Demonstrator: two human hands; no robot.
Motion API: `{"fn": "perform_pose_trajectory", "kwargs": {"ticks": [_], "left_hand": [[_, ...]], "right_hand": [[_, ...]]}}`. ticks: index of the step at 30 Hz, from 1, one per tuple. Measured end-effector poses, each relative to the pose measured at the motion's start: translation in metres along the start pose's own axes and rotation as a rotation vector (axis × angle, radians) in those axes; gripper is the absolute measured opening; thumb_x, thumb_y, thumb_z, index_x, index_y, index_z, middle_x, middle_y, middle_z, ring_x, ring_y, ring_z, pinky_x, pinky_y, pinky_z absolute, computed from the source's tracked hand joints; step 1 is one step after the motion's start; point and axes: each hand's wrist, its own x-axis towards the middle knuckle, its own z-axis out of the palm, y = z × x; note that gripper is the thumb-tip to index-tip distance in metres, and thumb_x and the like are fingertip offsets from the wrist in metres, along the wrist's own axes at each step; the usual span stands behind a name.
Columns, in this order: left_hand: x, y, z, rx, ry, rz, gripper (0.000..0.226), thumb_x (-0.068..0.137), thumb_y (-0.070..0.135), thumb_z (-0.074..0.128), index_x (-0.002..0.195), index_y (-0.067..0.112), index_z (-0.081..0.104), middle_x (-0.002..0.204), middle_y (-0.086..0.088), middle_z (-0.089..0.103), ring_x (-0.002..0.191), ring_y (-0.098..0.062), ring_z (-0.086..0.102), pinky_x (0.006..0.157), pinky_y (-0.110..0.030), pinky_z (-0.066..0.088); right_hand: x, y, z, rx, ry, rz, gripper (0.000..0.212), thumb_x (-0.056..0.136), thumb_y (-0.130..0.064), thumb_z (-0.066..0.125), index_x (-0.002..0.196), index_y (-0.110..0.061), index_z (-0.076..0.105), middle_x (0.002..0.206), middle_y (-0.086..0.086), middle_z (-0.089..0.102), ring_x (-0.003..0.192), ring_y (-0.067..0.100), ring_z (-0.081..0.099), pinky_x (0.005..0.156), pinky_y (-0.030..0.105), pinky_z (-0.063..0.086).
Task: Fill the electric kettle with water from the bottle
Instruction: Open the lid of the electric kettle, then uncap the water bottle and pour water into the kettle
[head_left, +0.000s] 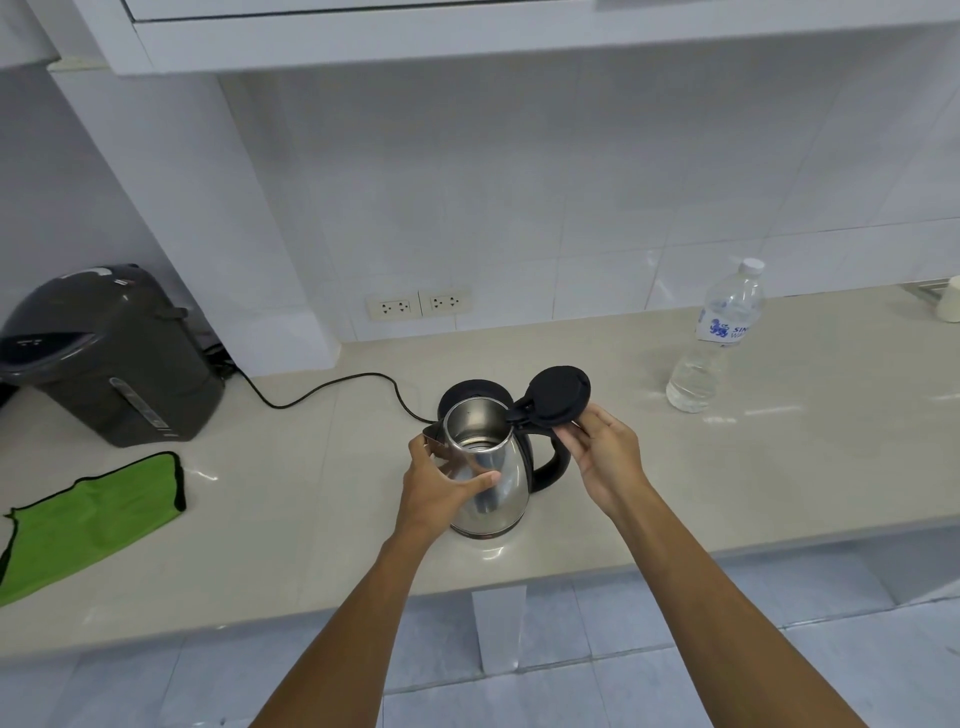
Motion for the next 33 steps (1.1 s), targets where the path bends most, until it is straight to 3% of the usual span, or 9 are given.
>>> {"fn": "perform_pose_trajectory", "kwargs": {"ticks": [12,18,23,26,29,33], "left_hand": [[-0.001,0.002,-0.001,0.025,0.002,-0.012,0.095,0.063,0.032,0.104,0.133,0.027,0.039,0.114,0.022,0.055,0.118,-0.016,0.062,0.099,-0.030,0.053],[-0.002,0.004,0.000,0.036,0.022,-0.009,0.102,0.058,0.032,0.106,0.139,0.021,0.045,0.133,0.005,0.056,0.127,-0.021,0.062,0.102,-0.032,0.053],[-0.008,0.026,-0.010,0.266,0.083,0.070,0.133,0.066,0.059,0.095,0.166,0.012,0.021,0.170,-0.004,0.023,0.157,-0.025,0.027,0.126,-0.045,0.033],[-0.011,0.049,-0.012,0.476,0.133,0.218,0.121,0.071,0.077,0.081,0.163,0.017,0.029,0.168,-0.002,0.031,0.156,-0.024,0.028,0.126,-0.051,0.026],[-0.016,0.077,0.000,0.631,0.141,0.406,0.112,0.075,0.087,0.065,0.159,0.018,0.036,0.164,-0.001,0.039,0.154,-0.022,0.033,0.126,-0.054,0.022],[-0.020,0.114,0.027,0.740,0.084,0.586,0.104,0.080,0.091,0.054,0.155,0.020,0.041,0.161,0.000,0.042,0.152,-0.020,0.034,0.126,-0.053,0.017]], "right_hand": [[0.000,0.000,0.001,0.000,-0.006,-0.003,0.023,0.100,-0.001,0.058,0.118,0.001,0.072,0.115,0.015,0.076,0.109,0.025,0.074,0.097,0.033,0.057],[-0.003,-0.010,-0.004,-0.150,-0.025,0.010,0.021,0.100,-0.005,0.061,0.117,0.000,0.072,0.111,0.013,0.078,0.105,0.026,0.075,0.096,0.035,0.057],[-0.001,-0.038,-0.030,-0.802,-0.015,-0.115,0.030,0.098,-0.029,0.066,0.125,-0.016,0.071,0.118,0.004,0.076,0.104,0.021,0.073,0.089,0.039,0.061],[-0.005,-0.065,-0.049,-1.358,-0.008,-0.246,0.048,0.096,-0.045,0.063,0.139,-0.022,0.060,0.130,0.001,0.069,0.117,0.021,0.066,0.099,0.042,0.054],[-0.011,-0.094,-0.062,-1.802,0.015,-0.279,0.062,0.094,-0.056,0.058,0.147,-0.025,0.047,0.138,0.001,0.063,0.126,0.026,0.059,0.096,0.045,0.049],[-0.022,-0.128,-0.073,-2.029,0.042,-0.287,0.071,0.093,-0.062,0.053,0.152,-0.025,0.038,0.145,0.004,0.057,0.131,0.029,0.054,0.094,0.046,0.049]]}}
